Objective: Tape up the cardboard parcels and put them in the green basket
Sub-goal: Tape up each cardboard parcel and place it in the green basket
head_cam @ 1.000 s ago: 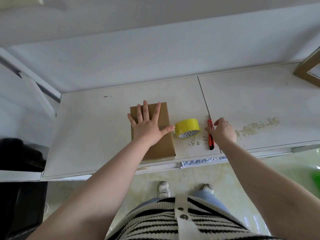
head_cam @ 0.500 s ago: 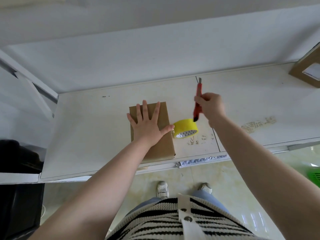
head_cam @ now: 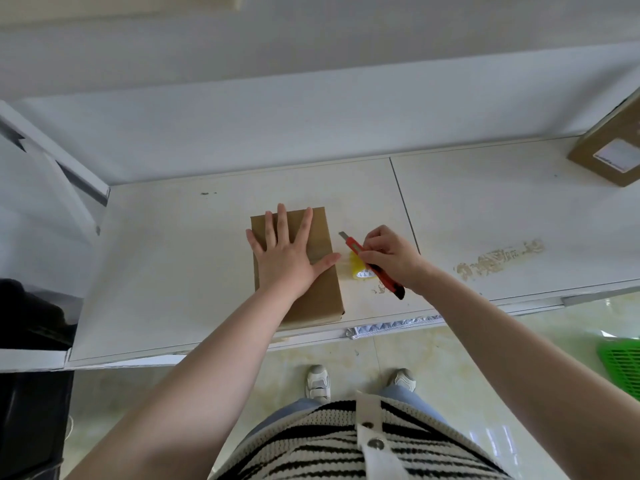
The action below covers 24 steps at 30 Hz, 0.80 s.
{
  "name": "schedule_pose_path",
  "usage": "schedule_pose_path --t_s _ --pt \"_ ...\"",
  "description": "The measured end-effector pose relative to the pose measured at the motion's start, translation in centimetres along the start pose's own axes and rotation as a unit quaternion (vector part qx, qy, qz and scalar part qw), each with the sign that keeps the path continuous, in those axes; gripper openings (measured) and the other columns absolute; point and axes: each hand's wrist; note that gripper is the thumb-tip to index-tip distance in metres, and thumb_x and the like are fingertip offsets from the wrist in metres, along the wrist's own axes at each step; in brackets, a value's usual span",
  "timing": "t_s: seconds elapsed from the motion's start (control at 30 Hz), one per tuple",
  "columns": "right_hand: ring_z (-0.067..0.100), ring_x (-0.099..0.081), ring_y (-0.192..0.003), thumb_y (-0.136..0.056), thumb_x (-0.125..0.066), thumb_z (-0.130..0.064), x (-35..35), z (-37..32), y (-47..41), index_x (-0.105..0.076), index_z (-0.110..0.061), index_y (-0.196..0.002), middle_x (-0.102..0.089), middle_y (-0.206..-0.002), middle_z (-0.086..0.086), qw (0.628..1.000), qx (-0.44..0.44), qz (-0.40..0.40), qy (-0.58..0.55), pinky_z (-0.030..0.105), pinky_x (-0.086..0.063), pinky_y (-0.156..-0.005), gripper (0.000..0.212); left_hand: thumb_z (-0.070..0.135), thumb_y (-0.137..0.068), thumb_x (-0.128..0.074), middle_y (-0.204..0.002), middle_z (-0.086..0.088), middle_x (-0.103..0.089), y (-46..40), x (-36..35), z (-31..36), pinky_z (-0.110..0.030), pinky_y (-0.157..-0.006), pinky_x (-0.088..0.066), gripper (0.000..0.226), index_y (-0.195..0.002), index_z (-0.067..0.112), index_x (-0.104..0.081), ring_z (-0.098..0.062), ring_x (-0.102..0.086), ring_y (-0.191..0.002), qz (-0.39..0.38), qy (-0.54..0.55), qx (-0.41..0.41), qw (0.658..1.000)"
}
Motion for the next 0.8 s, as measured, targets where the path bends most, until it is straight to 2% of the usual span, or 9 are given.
schedule_pose_path --t_s 0.2,0.27,0.33,0.4,0.57,0.67,0.7,0.73,0.8 --pt "0.021 -0.06 -0.088 -0.087 -0.061 -0.004 0.5 0.0 0.1 -0.07 -0.004 -0.073 -0.054 -0.113 0.002 0.998 -0.006 -0.031 0.048 0.036 -0.054 -0.079 0.017 0.095 -0.068 -0.002 -0.162 -0.01 0.018 0.0 -0.1 0.0 -0.063 -0.112 0.011 0.1 -0.15 0.042 0.022 -0.034 0.016 -0.149 0.004 -0.006 -0.003 1.0" --pt "0.02 -0.06 -0.087 -0.084 -0.061 -0.002 1.0 -0.1 0.2 -0.068 -0.006 -0.088 -0.058 -0.112 0.002 0.998 -0.031 -0.047 0.02 0.038 -0.053 -0.077 0.008 0.094 -0.068 -0.002 -0.163 -0.01 0.018 0.0 -0.1 0.0 -0.063 -0.112 0.011 0.1 -0.149 0.042 0.022 -0.034 0.016 -0.149 0.005 -0.008 -0.004 1.0" --pt "0.021 -0.061 -0.088 -0.082 -0.062 -0.001 1.4 -0.4 0.0 -0.062 -0.006 -0.103 -0.061 -0.107 0.002 0.996 -0.055 -0.066 0.01 0.039 -0.053 -0.077 0.022 0.094 -0.068 -0.002 -0.163 -0.01 0.018 0.0 -0.1 0.0 -0.064 -0.113 0.01 0.1 -0.15 0.042 0.022 -0.034 0.015 -0.149 0.007 -0.01 -0.005 1.0" --pt "0.022 -0.061 -0.093 -0.082 -0.062 -0.001 1.6 -0.9 -0.3 -0.064 -0.003 -0.101 -0.058 -0.109 0.002 0.994 -0.058 -0.083 0.036 0.039 -0.053 -0.081 0.019 0.094 -0.068 -0.001 -0.162 -0.01 0.018 0.0 -0.1 0.0 -0.064 -0.113 0.009 0.1 -0.15 0.041 0.022 -0.034 0.015 -0.149 0.007 -0.012 -0.006 1.0" --pt "0.016 -0.058 -0.076 -0.082 -0.062 -0.005 1.3 -1.3 -0.9 -0.06 -0.011 -0.096 -0.057 -0.096 -0.003 0.99 -0.083 -0.106 0.049 0.028 -0.049 -0.063 0.015 0.094 -0.066 0.003 -0.162 -0.011 0.019 0.1 0.0 0.0 -0.065 -0.113 0.008 0.102 -0.151 0.04 0.021 -0.034 0.016 -0.149 0.005 -0.014 -0.008 1.0" --pt "0.018 -0.057 -0.075 -0.089 -0.062 -0.012 0.7 -1.0 -1.2 -0.064 -0.006 -0.091 -0.055 -0.097 -0.001 0.993 -0.062 -0.064 0.078 0.029 -0.048 -0.064 0.007 0.094 -0.067 0.001 -0.162 -0.011 0.02 0.1 0.0 0.0 -0.065 -0.113 0.008 0.101 -0.15 0.041 0.021 -0.034 0.016 -0.149 0.003 -0.012 -0.007 1.0" --pt "0.019 -0.056 -0.072 -0.093 -0.059 -0.014 0.4 -0.7 -1.2 -0.065 0.0 -0.088 -0.056 -0.092 0.001 0.997 -0.043 -0.033 0.049 0.03 -0.048 -0.065 0.016 0.094 -0.067 0.001 -0.162 -0.01 0.021 0.1 0.0 0.0 -0.065 -0.113 0.009 0.101 -0.15 0.041 0.021 -0.034 0.016 -0.149 0.001 -0.01 -0.007 1.0" --pt "0.02 -0.056 -0.068 -0.096 -0.055 -0.014 0.2 -0.3 -1.2 -0.064 0.002 -0.085 -0.058 -0.084 0.004 0.999 -0.037 0.009 -0.019 0.031 -0.048 -0.065 0.022 0.094 -0.066 0.002 -0.162 -0.01 0.021 0.1 0.0 0.0 -0.065 -0.113 0.009 0.101 -0.15 0.041 0.021 -0.034 0.017 -0.149 0.0 -0.008 -0.007 1.0" --pt "0.016 -0.056 -0.061 -0.1 -0.048 -0.013 0.5 0.6 -0.9 -0.061 -0.004 -0.081 -0.058 -0.072 0.003 0.973 -0.064 0.135 -0.174 0.03 -0.05 -0.063 0.026 0.094 -0.065 0.003 -0.162 -0.01 0.02 0.0 -0.1 0.0 -0.065 -0.112 0.009 0.101 -0.15 0.041 0.02 -0.034 0.016 -0.149 0.002 -0.006 -0.006 1.0"
Point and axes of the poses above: each hand's wrist, its own y-axis away from the middle knuckle, its own x-axis out of the back of the hand, z = x × y
